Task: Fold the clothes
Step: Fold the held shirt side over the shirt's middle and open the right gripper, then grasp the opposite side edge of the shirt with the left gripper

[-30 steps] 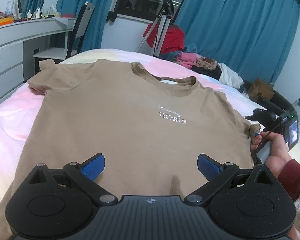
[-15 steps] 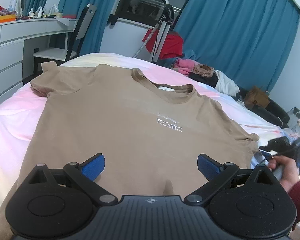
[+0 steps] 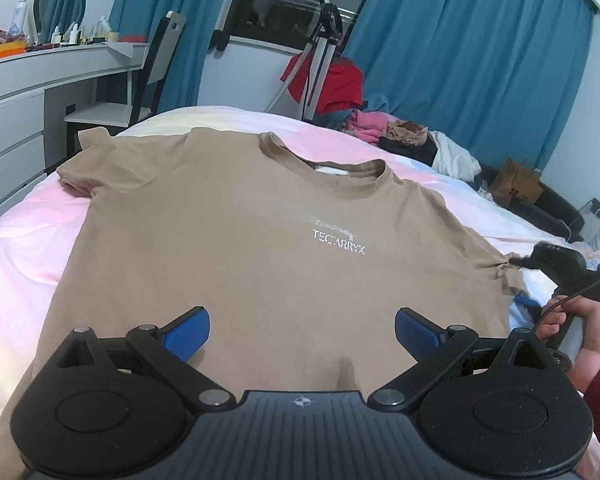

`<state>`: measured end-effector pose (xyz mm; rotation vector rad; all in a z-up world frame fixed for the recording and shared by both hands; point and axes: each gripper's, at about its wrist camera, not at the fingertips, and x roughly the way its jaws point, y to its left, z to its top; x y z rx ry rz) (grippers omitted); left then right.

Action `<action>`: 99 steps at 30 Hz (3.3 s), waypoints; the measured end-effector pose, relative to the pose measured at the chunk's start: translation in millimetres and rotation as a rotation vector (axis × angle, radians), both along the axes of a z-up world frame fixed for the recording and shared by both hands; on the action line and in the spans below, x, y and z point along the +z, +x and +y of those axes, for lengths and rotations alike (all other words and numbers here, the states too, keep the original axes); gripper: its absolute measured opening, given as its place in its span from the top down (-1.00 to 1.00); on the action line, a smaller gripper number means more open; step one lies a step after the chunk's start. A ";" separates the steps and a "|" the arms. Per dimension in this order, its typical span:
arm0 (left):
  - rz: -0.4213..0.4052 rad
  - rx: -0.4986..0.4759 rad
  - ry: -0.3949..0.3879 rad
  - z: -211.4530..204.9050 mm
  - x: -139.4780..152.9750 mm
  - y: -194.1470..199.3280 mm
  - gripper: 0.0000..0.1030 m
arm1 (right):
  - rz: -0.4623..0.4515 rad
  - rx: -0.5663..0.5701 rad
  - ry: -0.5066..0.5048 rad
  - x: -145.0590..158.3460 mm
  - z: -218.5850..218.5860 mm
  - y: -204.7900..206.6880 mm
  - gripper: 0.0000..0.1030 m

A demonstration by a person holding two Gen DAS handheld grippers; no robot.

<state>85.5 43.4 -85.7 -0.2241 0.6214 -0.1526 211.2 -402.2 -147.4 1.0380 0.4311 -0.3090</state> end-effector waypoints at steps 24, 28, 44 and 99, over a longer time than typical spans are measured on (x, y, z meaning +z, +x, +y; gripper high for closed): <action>0.039 -0.010 0.017 0.8 -8.0 3.9 -0.94 | -0.147 -0.010 -0.031 -15.8 -12.8 31.9 -0.35; 0.050 -0.009 0.011 1.8 -10.7 6.3 -0.94 | -0.182 -0.009 -0.055 -17.9 -19.4 47.9 -0.35; 0.016 0.068 0.070 9.5 13.0 11.3 -0.94 | -0.115 -0.003 -0.496 63.8 45.3 52.9 0.80; 0.028 -0.197 0.076 -33.9 31.7 -80.7 -0.82 | -0.132 0.271 -0.668 149.0 147.1 -258.8 -0.50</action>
